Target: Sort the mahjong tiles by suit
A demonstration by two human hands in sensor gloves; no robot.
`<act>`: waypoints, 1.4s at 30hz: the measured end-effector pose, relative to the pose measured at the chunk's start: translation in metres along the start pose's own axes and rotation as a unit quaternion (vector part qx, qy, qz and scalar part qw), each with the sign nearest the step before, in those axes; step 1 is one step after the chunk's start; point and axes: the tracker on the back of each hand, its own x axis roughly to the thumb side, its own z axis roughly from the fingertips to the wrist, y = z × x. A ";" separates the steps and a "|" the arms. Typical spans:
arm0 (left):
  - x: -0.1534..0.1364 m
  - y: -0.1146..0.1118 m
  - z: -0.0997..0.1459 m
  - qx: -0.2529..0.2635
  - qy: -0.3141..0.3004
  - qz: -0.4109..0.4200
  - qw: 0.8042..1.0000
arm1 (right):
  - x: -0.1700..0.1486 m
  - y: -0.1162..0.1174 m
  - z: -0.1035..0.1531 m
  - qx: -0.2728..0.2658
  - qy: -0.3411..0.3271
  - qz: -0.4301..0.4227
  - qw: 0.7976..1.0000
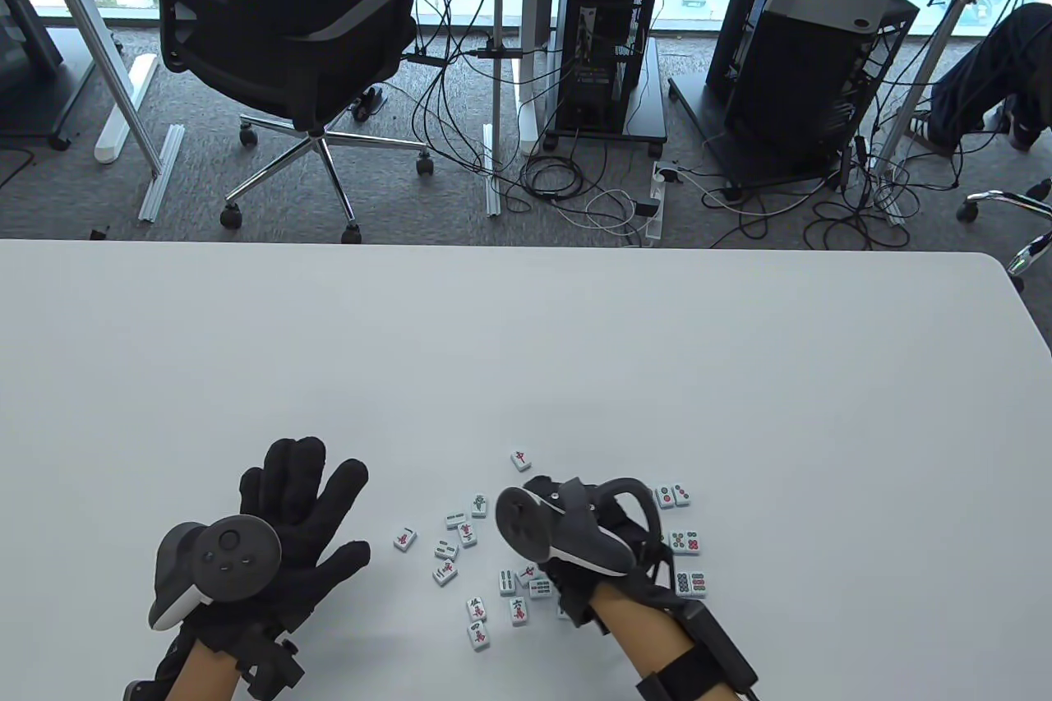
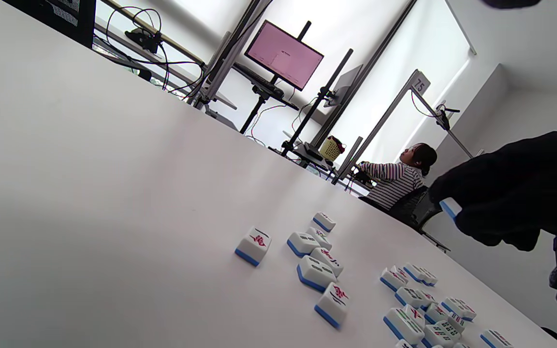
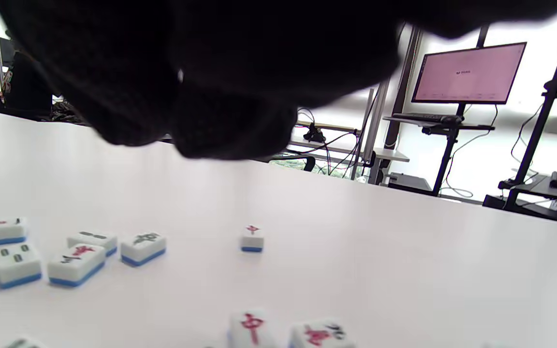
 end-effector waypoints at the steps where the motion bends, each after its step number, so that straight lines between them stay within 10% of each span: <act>1: 0.000 0.000 0.000 0.000 0.000 -0.001 1.000 | -0.009 0.001 0.007 0.003 -0.006 0.022 1.000; 8: 0.000 -0.002 -0.001 -0.006 0.005 -0.008 1.000 | -0.054 0.048 0.058 0.127 -0.067 0.067 0.987; 29: 0.000 -0.005 -0.002 -0.016 0.019 -0.019 1.000 | -0.057 0.084 0.075 0.145 -0.053 0.121 0.981; 35: 0.000 -0.005 -0.002 -0.018 0.018 -0.020 0.999 | -0.059 0.072 0.080 0.131 -0.029 0.132 0.982; 42: -0.001 -0.005 -0.003 -0.015 0.018 -0.017 1.000 | -0.087 -0.010 0.087 -0.006 0.047 0.056 0.997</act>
